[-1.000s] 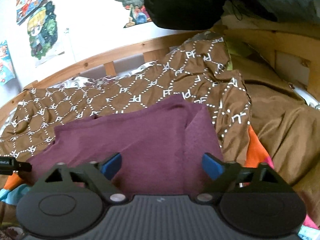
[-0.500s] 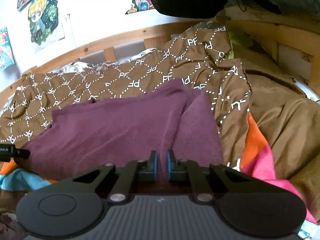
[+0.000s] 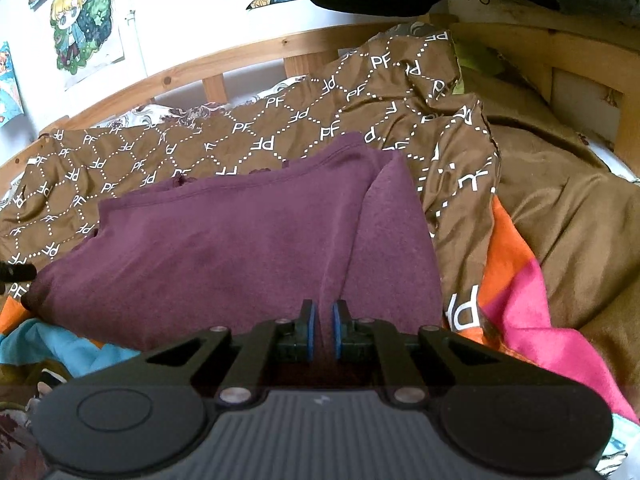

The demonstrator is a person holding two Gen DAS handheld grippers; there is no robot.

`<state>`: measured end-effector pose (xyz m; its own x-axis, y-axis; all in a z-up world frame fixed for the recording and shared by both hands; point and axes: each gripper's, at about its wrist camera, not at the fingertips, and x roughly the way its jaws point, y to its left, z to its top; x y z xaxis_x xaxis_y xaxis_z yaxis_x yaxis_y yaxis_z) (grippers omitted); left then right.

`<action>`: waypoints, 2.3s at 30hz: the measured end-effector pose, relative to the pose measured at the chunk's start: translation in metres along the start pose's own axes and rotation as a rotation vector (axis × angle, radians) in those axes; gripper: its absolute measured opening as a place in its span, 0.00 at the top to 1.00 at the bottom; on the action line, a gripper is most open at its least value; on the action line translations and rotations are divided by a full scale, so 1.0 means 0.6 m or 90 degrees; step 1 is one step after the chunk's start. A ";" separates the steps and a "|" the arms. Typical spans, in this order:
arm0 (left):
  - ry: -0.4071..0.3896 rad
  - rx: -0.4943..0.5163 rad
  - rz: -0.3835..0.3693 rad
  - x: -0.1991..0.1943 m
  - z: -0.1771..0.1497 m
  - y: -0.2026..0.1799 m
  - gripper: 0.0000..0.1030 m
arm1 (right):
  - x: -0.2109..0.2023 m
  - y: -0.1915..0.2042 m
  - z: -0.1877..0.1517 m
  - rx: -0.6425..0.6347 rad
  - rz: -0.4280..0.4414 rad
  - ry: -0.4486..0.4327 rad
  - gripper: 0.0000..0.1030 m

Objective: Fold small clothes

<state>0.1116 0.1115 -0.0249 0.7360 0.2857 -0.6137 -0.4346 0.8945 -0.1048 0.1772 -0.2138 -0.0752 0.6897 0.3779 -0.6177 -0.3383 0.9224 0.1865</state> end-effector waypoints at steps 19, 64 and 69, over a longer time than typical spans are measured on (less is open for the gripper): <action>0.088 0.020 -0.014 0.023 -0.020 -0.009 0.95 | -0.007 -0.001 -0.003 0.000 -0.009 0.006 0.89; 0.139 -0.103 -0.056 0.091 -0.028 0.069 0.01 | 0.077 0.180 0.003 -0.180 -0.020 -0.092 0.00; 0.135 -0.094 -0.048 0.092 -0.034 0.064 0.01 | 0.092 0.187 -0.039 -0.211 -0.025 -0.110 0.00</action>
<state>0.1253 0.1546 -0.0786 0.6502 0.1279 -0.7489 -0.4657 0.8460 -0.2598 0.1623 -0.0912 -0.1064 0.7947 0.3767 -0.4760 -0.4784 0.8713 -0.1093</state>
